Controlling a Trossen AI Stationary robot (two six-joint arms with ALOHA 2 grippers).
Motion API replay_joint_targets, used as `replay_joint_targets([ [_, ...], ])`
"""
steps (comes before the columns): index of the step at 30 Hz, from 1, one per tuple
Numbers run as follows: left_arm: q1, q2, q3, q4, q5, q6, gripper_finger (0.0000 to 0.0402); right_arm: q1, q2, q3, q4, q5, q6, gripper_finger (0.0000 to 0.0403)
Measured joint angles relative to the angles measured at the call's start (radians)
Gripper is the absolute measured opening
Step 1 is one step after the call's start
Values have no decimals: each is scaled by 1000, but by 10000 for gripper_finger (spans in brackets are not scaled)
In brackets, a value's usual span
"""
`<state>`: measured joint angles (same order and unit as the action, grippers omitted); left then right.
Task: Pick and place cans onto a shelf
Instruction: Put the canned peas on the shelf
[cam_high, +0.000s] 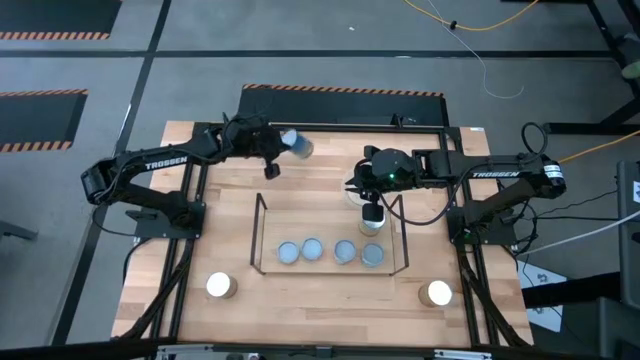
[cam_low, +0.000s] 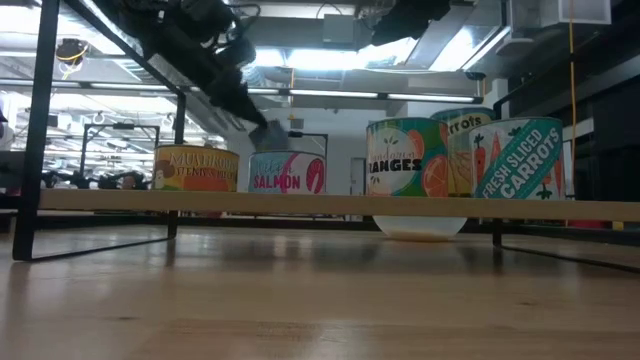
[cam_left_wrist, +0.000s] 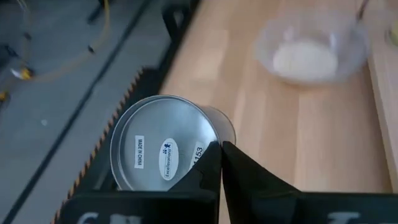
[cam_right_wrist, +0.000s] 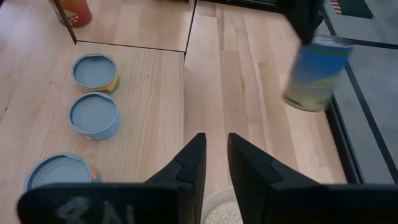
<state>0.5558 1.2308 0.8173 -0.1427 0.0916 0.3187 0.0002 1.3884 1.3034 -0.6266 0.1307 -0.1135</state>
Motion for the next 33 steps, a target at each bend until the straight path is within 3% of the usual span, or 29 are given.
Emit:
replay_joint_targets([
  [5, 0, -1, 1, 165, 37, -58, 0, 0, 0, 0, 0, 0, 0, 72],
  [11, 0, -1, 1, 294, 172, -133, 0, 0, 0, 0, 0, 0, 0, 72],
  [16, -3, -1, 1, 342, 290, -161, 0, 0, 0, 0, 0, 0, 3, 72],
  [23, -37, -1, 1, 348, 315, -154, 0, 0, 0, 0, 1, 0, 8, 74],
  [27, -53, -1, 1, 347, 315, -152, 0, 0, 0, 0, 2, 0, 75, 95],
  [33, -69, -1, 1, 347, 319, -151, 0, -11, 0, 0, 2, 25, 231, 157],
])
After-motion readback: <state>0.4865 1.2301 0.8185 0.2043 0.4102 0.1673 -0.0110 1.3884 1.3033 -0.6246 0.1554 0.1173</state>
